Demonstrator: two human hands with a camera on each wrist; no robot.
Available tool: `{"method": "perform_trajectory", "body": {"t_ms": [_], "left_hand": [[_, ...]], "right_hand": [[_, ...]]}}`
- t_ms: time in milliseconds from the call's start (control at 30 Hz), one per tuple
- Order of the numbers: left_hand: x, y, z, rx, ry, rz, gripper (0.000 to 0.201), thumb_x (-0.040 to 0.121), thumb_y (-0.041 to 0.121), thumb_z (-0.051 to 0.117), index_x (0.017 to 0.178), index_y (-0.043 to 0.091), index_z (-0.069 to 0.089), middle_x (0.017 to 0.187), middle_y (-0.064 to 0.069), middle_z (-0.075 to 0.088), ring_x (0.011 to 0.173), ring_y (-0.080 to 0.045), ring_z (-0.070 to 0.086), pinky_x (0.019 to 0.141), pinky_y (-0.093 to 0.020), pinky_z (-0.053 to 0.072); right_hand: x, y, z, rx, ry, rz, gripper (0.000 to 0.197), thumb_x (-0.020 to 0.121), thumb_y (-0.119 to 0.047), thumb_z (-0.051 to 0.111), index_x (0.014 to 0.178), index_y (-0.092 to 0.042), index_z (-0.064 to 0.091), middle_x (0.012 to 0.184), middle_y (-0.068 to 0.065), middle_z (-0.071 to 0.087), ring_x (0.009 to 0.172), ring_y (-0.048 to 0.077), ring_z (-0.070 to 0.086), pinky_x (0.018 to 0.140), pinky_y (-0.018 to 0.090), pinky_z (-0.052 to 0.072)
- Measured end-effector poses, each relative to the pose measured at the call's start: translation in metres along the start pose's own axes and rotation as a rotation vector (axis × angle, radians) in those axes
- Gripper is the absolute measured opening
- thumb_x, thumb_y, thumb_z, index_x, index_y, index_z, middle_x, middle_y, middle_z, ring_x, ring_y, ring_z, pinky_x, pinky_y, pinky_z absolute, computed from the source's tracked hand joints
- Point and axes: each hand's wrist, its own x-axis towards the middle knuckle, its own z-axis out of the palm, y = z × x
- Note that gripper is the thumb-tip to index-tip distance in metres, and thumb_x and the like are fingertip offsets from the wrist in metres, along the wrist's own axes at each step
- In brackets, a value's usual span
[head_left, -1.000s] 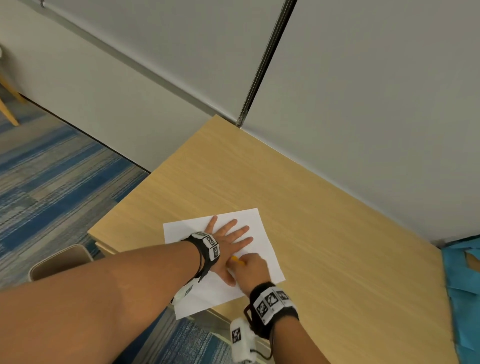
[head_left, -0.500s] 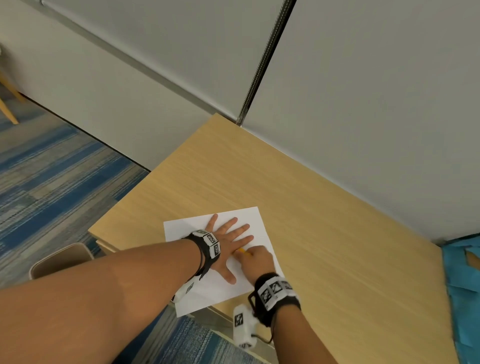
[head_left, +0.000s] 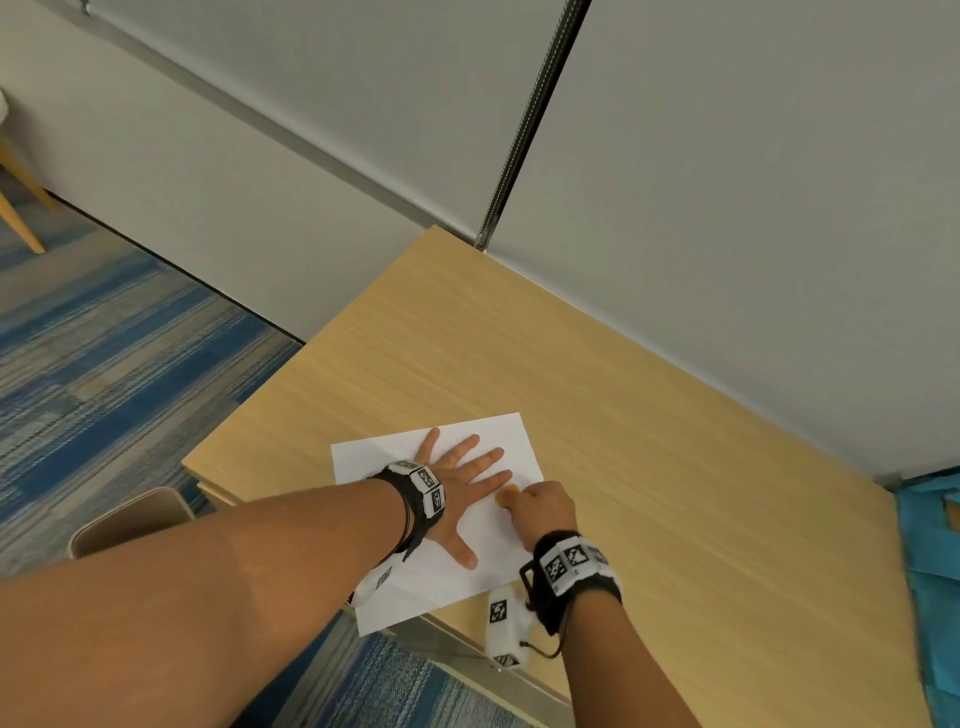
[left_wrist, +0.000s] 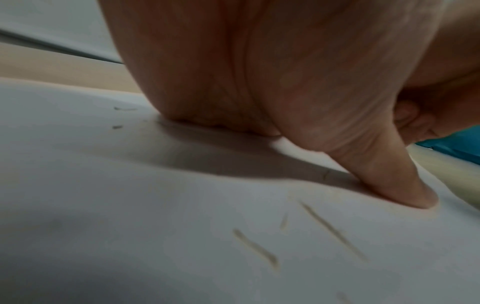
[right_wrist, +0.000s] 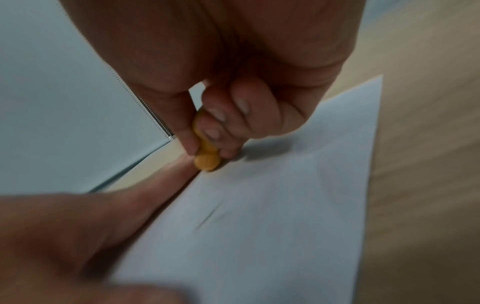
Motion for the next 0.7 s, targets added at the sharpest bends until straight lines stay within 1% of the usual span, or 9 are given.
{"method": "perform_trajectory", "body": {"t_ms": [133, 267, 300, 367, 433, 500, 567, 633, 700], "left_hand": [[0.000, 0.000, 0.000, 0.026, 0.017, 0.005, 0.130, 0.071, 0.093, 0.056, 0.158, 0.040, -0.025, 0.164, 0.010, -0.037, 0.151, -0.028, -0.036, 0.113, -0.074, -0.017], [0.000, -0.002, 0.001, 0.006, 0.006, 0.006, 0.131, 0.070, 0.093, 0.057, 0.157, 0.041, -0.025, 0.164, 0.012, -0.038, 0.152, -0.027, -0.035, 0.113, -0.074, -0.015], [0.000, -0.001, 0.001, 0.009, 0.007, 0.007, 0.130, 0.070, 0.093, 0.057, 0.157, 0.041, -0.025, 0.164, 0.012, -0.038, 0.152, -0.027, -0.035, 0.113, -0.074, -0.015], [-0.001, -0.001, 0.001, 0.019, 0.017, 0.008, 0.129, 0.072, 0.093, 0.056, 0.158, 0.040, -0.025, 0.165, 0.010, -0.037, 0.152, -0.028, -0.035, 0.113, -0.074, -0.016], [-0.002, 0.000, -0.001, 0.020, 0.027, 0.005, 0.128, 0.073, 0.092, 0.055, 0.159, 0.039, -0.024, 0.165, 0.009, -0.036, 0.152, -0.028, -0.035, 0.114, -0.073, -0.015], [-0.001, 0.000, -0.002, 0.019, 0.012, 0.000, 0.129, 0.072, 0.092, 0.056, 0.158, 0.040, -0.024, 0.165, 0.010, -0.037, 0.152, -0.027, -0.034, 0.114, -0.073, -0.014], [-0.001, 0.002, 0.000, 0.013, 0.006, -0.006, 0.130, 0.071, 0.092, 0.057, 0.158, 0.041, -0.025, 0.164, 0.011, -0.037, 0.152, -0.027, -0.035, 0.113, -0.074, -0.014], [-0.001, 0.001, 0.001, 0.014, 0.006, -0.016, 0.129, 0.072, 0.090, 0.059, 0.158, 0.041, -0.024, 0.165, 0.011, -0.037, 0.152, -0.027, -0.035, 0.113, -0.074, -0.015], [-0.001, 0.002, 0.000, 0.011, 0.029, -0.011, 0.129, 0.072, 0.090, 0.059, 0.158, 0.040, -0.024, 0.165, 0.010, -0.036, 0.152, -0.027, -0.035, 0.114, -0.073, -0.016]], "right_hand": [[-0.022, 0.004, 0.024, -0.065, -0.140, -0.068, 0.032, 0.087, -0.038, 0.068, 0.067, -0.013, 0.062, 0.070, 0.004, 0.066, 0.063, 0.020, 0.058, 0.060, 0.029, 0.044], [0.004, 0.008, -0.004, 0.006, -0.001, 0.010, 0.035, 0.088, -0.037, 0.070, 0.066, -0.011, 0.061, 0.071, 0.004, 0.064, 0.066, 0.024, 0.060, 0.063, 0.029, 0.045], [0.000, 0.008, -0.001, 0.005, -0.009, 0.003, 0.034, 0.089, -0.036, 0.069, 0.067, -0.011, 0.061, 0.071, 0.004, 0.064, 0.065, 0.022, 0.059, 0.061, 0.028, 0.044], [-0.018, 0.009, 0.017, -0.046, -0.106, -0.050, 0.033, 0.089, -0.039, 0.069, 0.069, -0.014, 0.062, 0.070, 0.001, 0.064, 0.061, 0.018, 0.057, 0.057, 0.027, 0.041], [-0.020, 0.012, 0.021, -0.049, -0.153, -0.051, 0.034, 0.085, -0.042, 0.071, 0.067, -0.016, 0.060, 0.067, 0.002, 0.062, 0.061, 0.019, 0.056, 0.059, 0.028, 0.042], [-0.006, 0.010, 0.005, -0.022, -0.093, -0.012, 0.033, 0.086, -0.040, 0.072, 0.067, -0.014, 0.062, 0.071, 0.003, 0.066, 0.064, 0.021, 0.059, 0.063, 0.029, 0.045], [0.001, 0.008, 0.001, -0.009, -0.019, -0.005, 0.033, 0.089, -0.037, 0.070, 0.068, -0.012, 0.062, 0.073, 0.005, 0.067, 0.063, 0.020, 0.059, 0.062, 0.029, 0.047], [-0.017, 0.006, 0.016, -0.090, -0.089, -0.082, 0.030, 0.091, -0.034, 0.064, 0.070, -0.012, 0.062, 0.072, 0.003, 0.066, 0.060, 0.017, 0.056, 0.056, 0.027, 0.043], [-0.029, 0.010, 0.025, -0.115, -0.149, -0.122, 0.030, 0.089, -0.035, 0.064, 0.066, -0.014, 0.061, 0.067, 0.001, 0.063, 0.059, 0.017, 0.055, 0.055, 0.027, 0.042]]}}
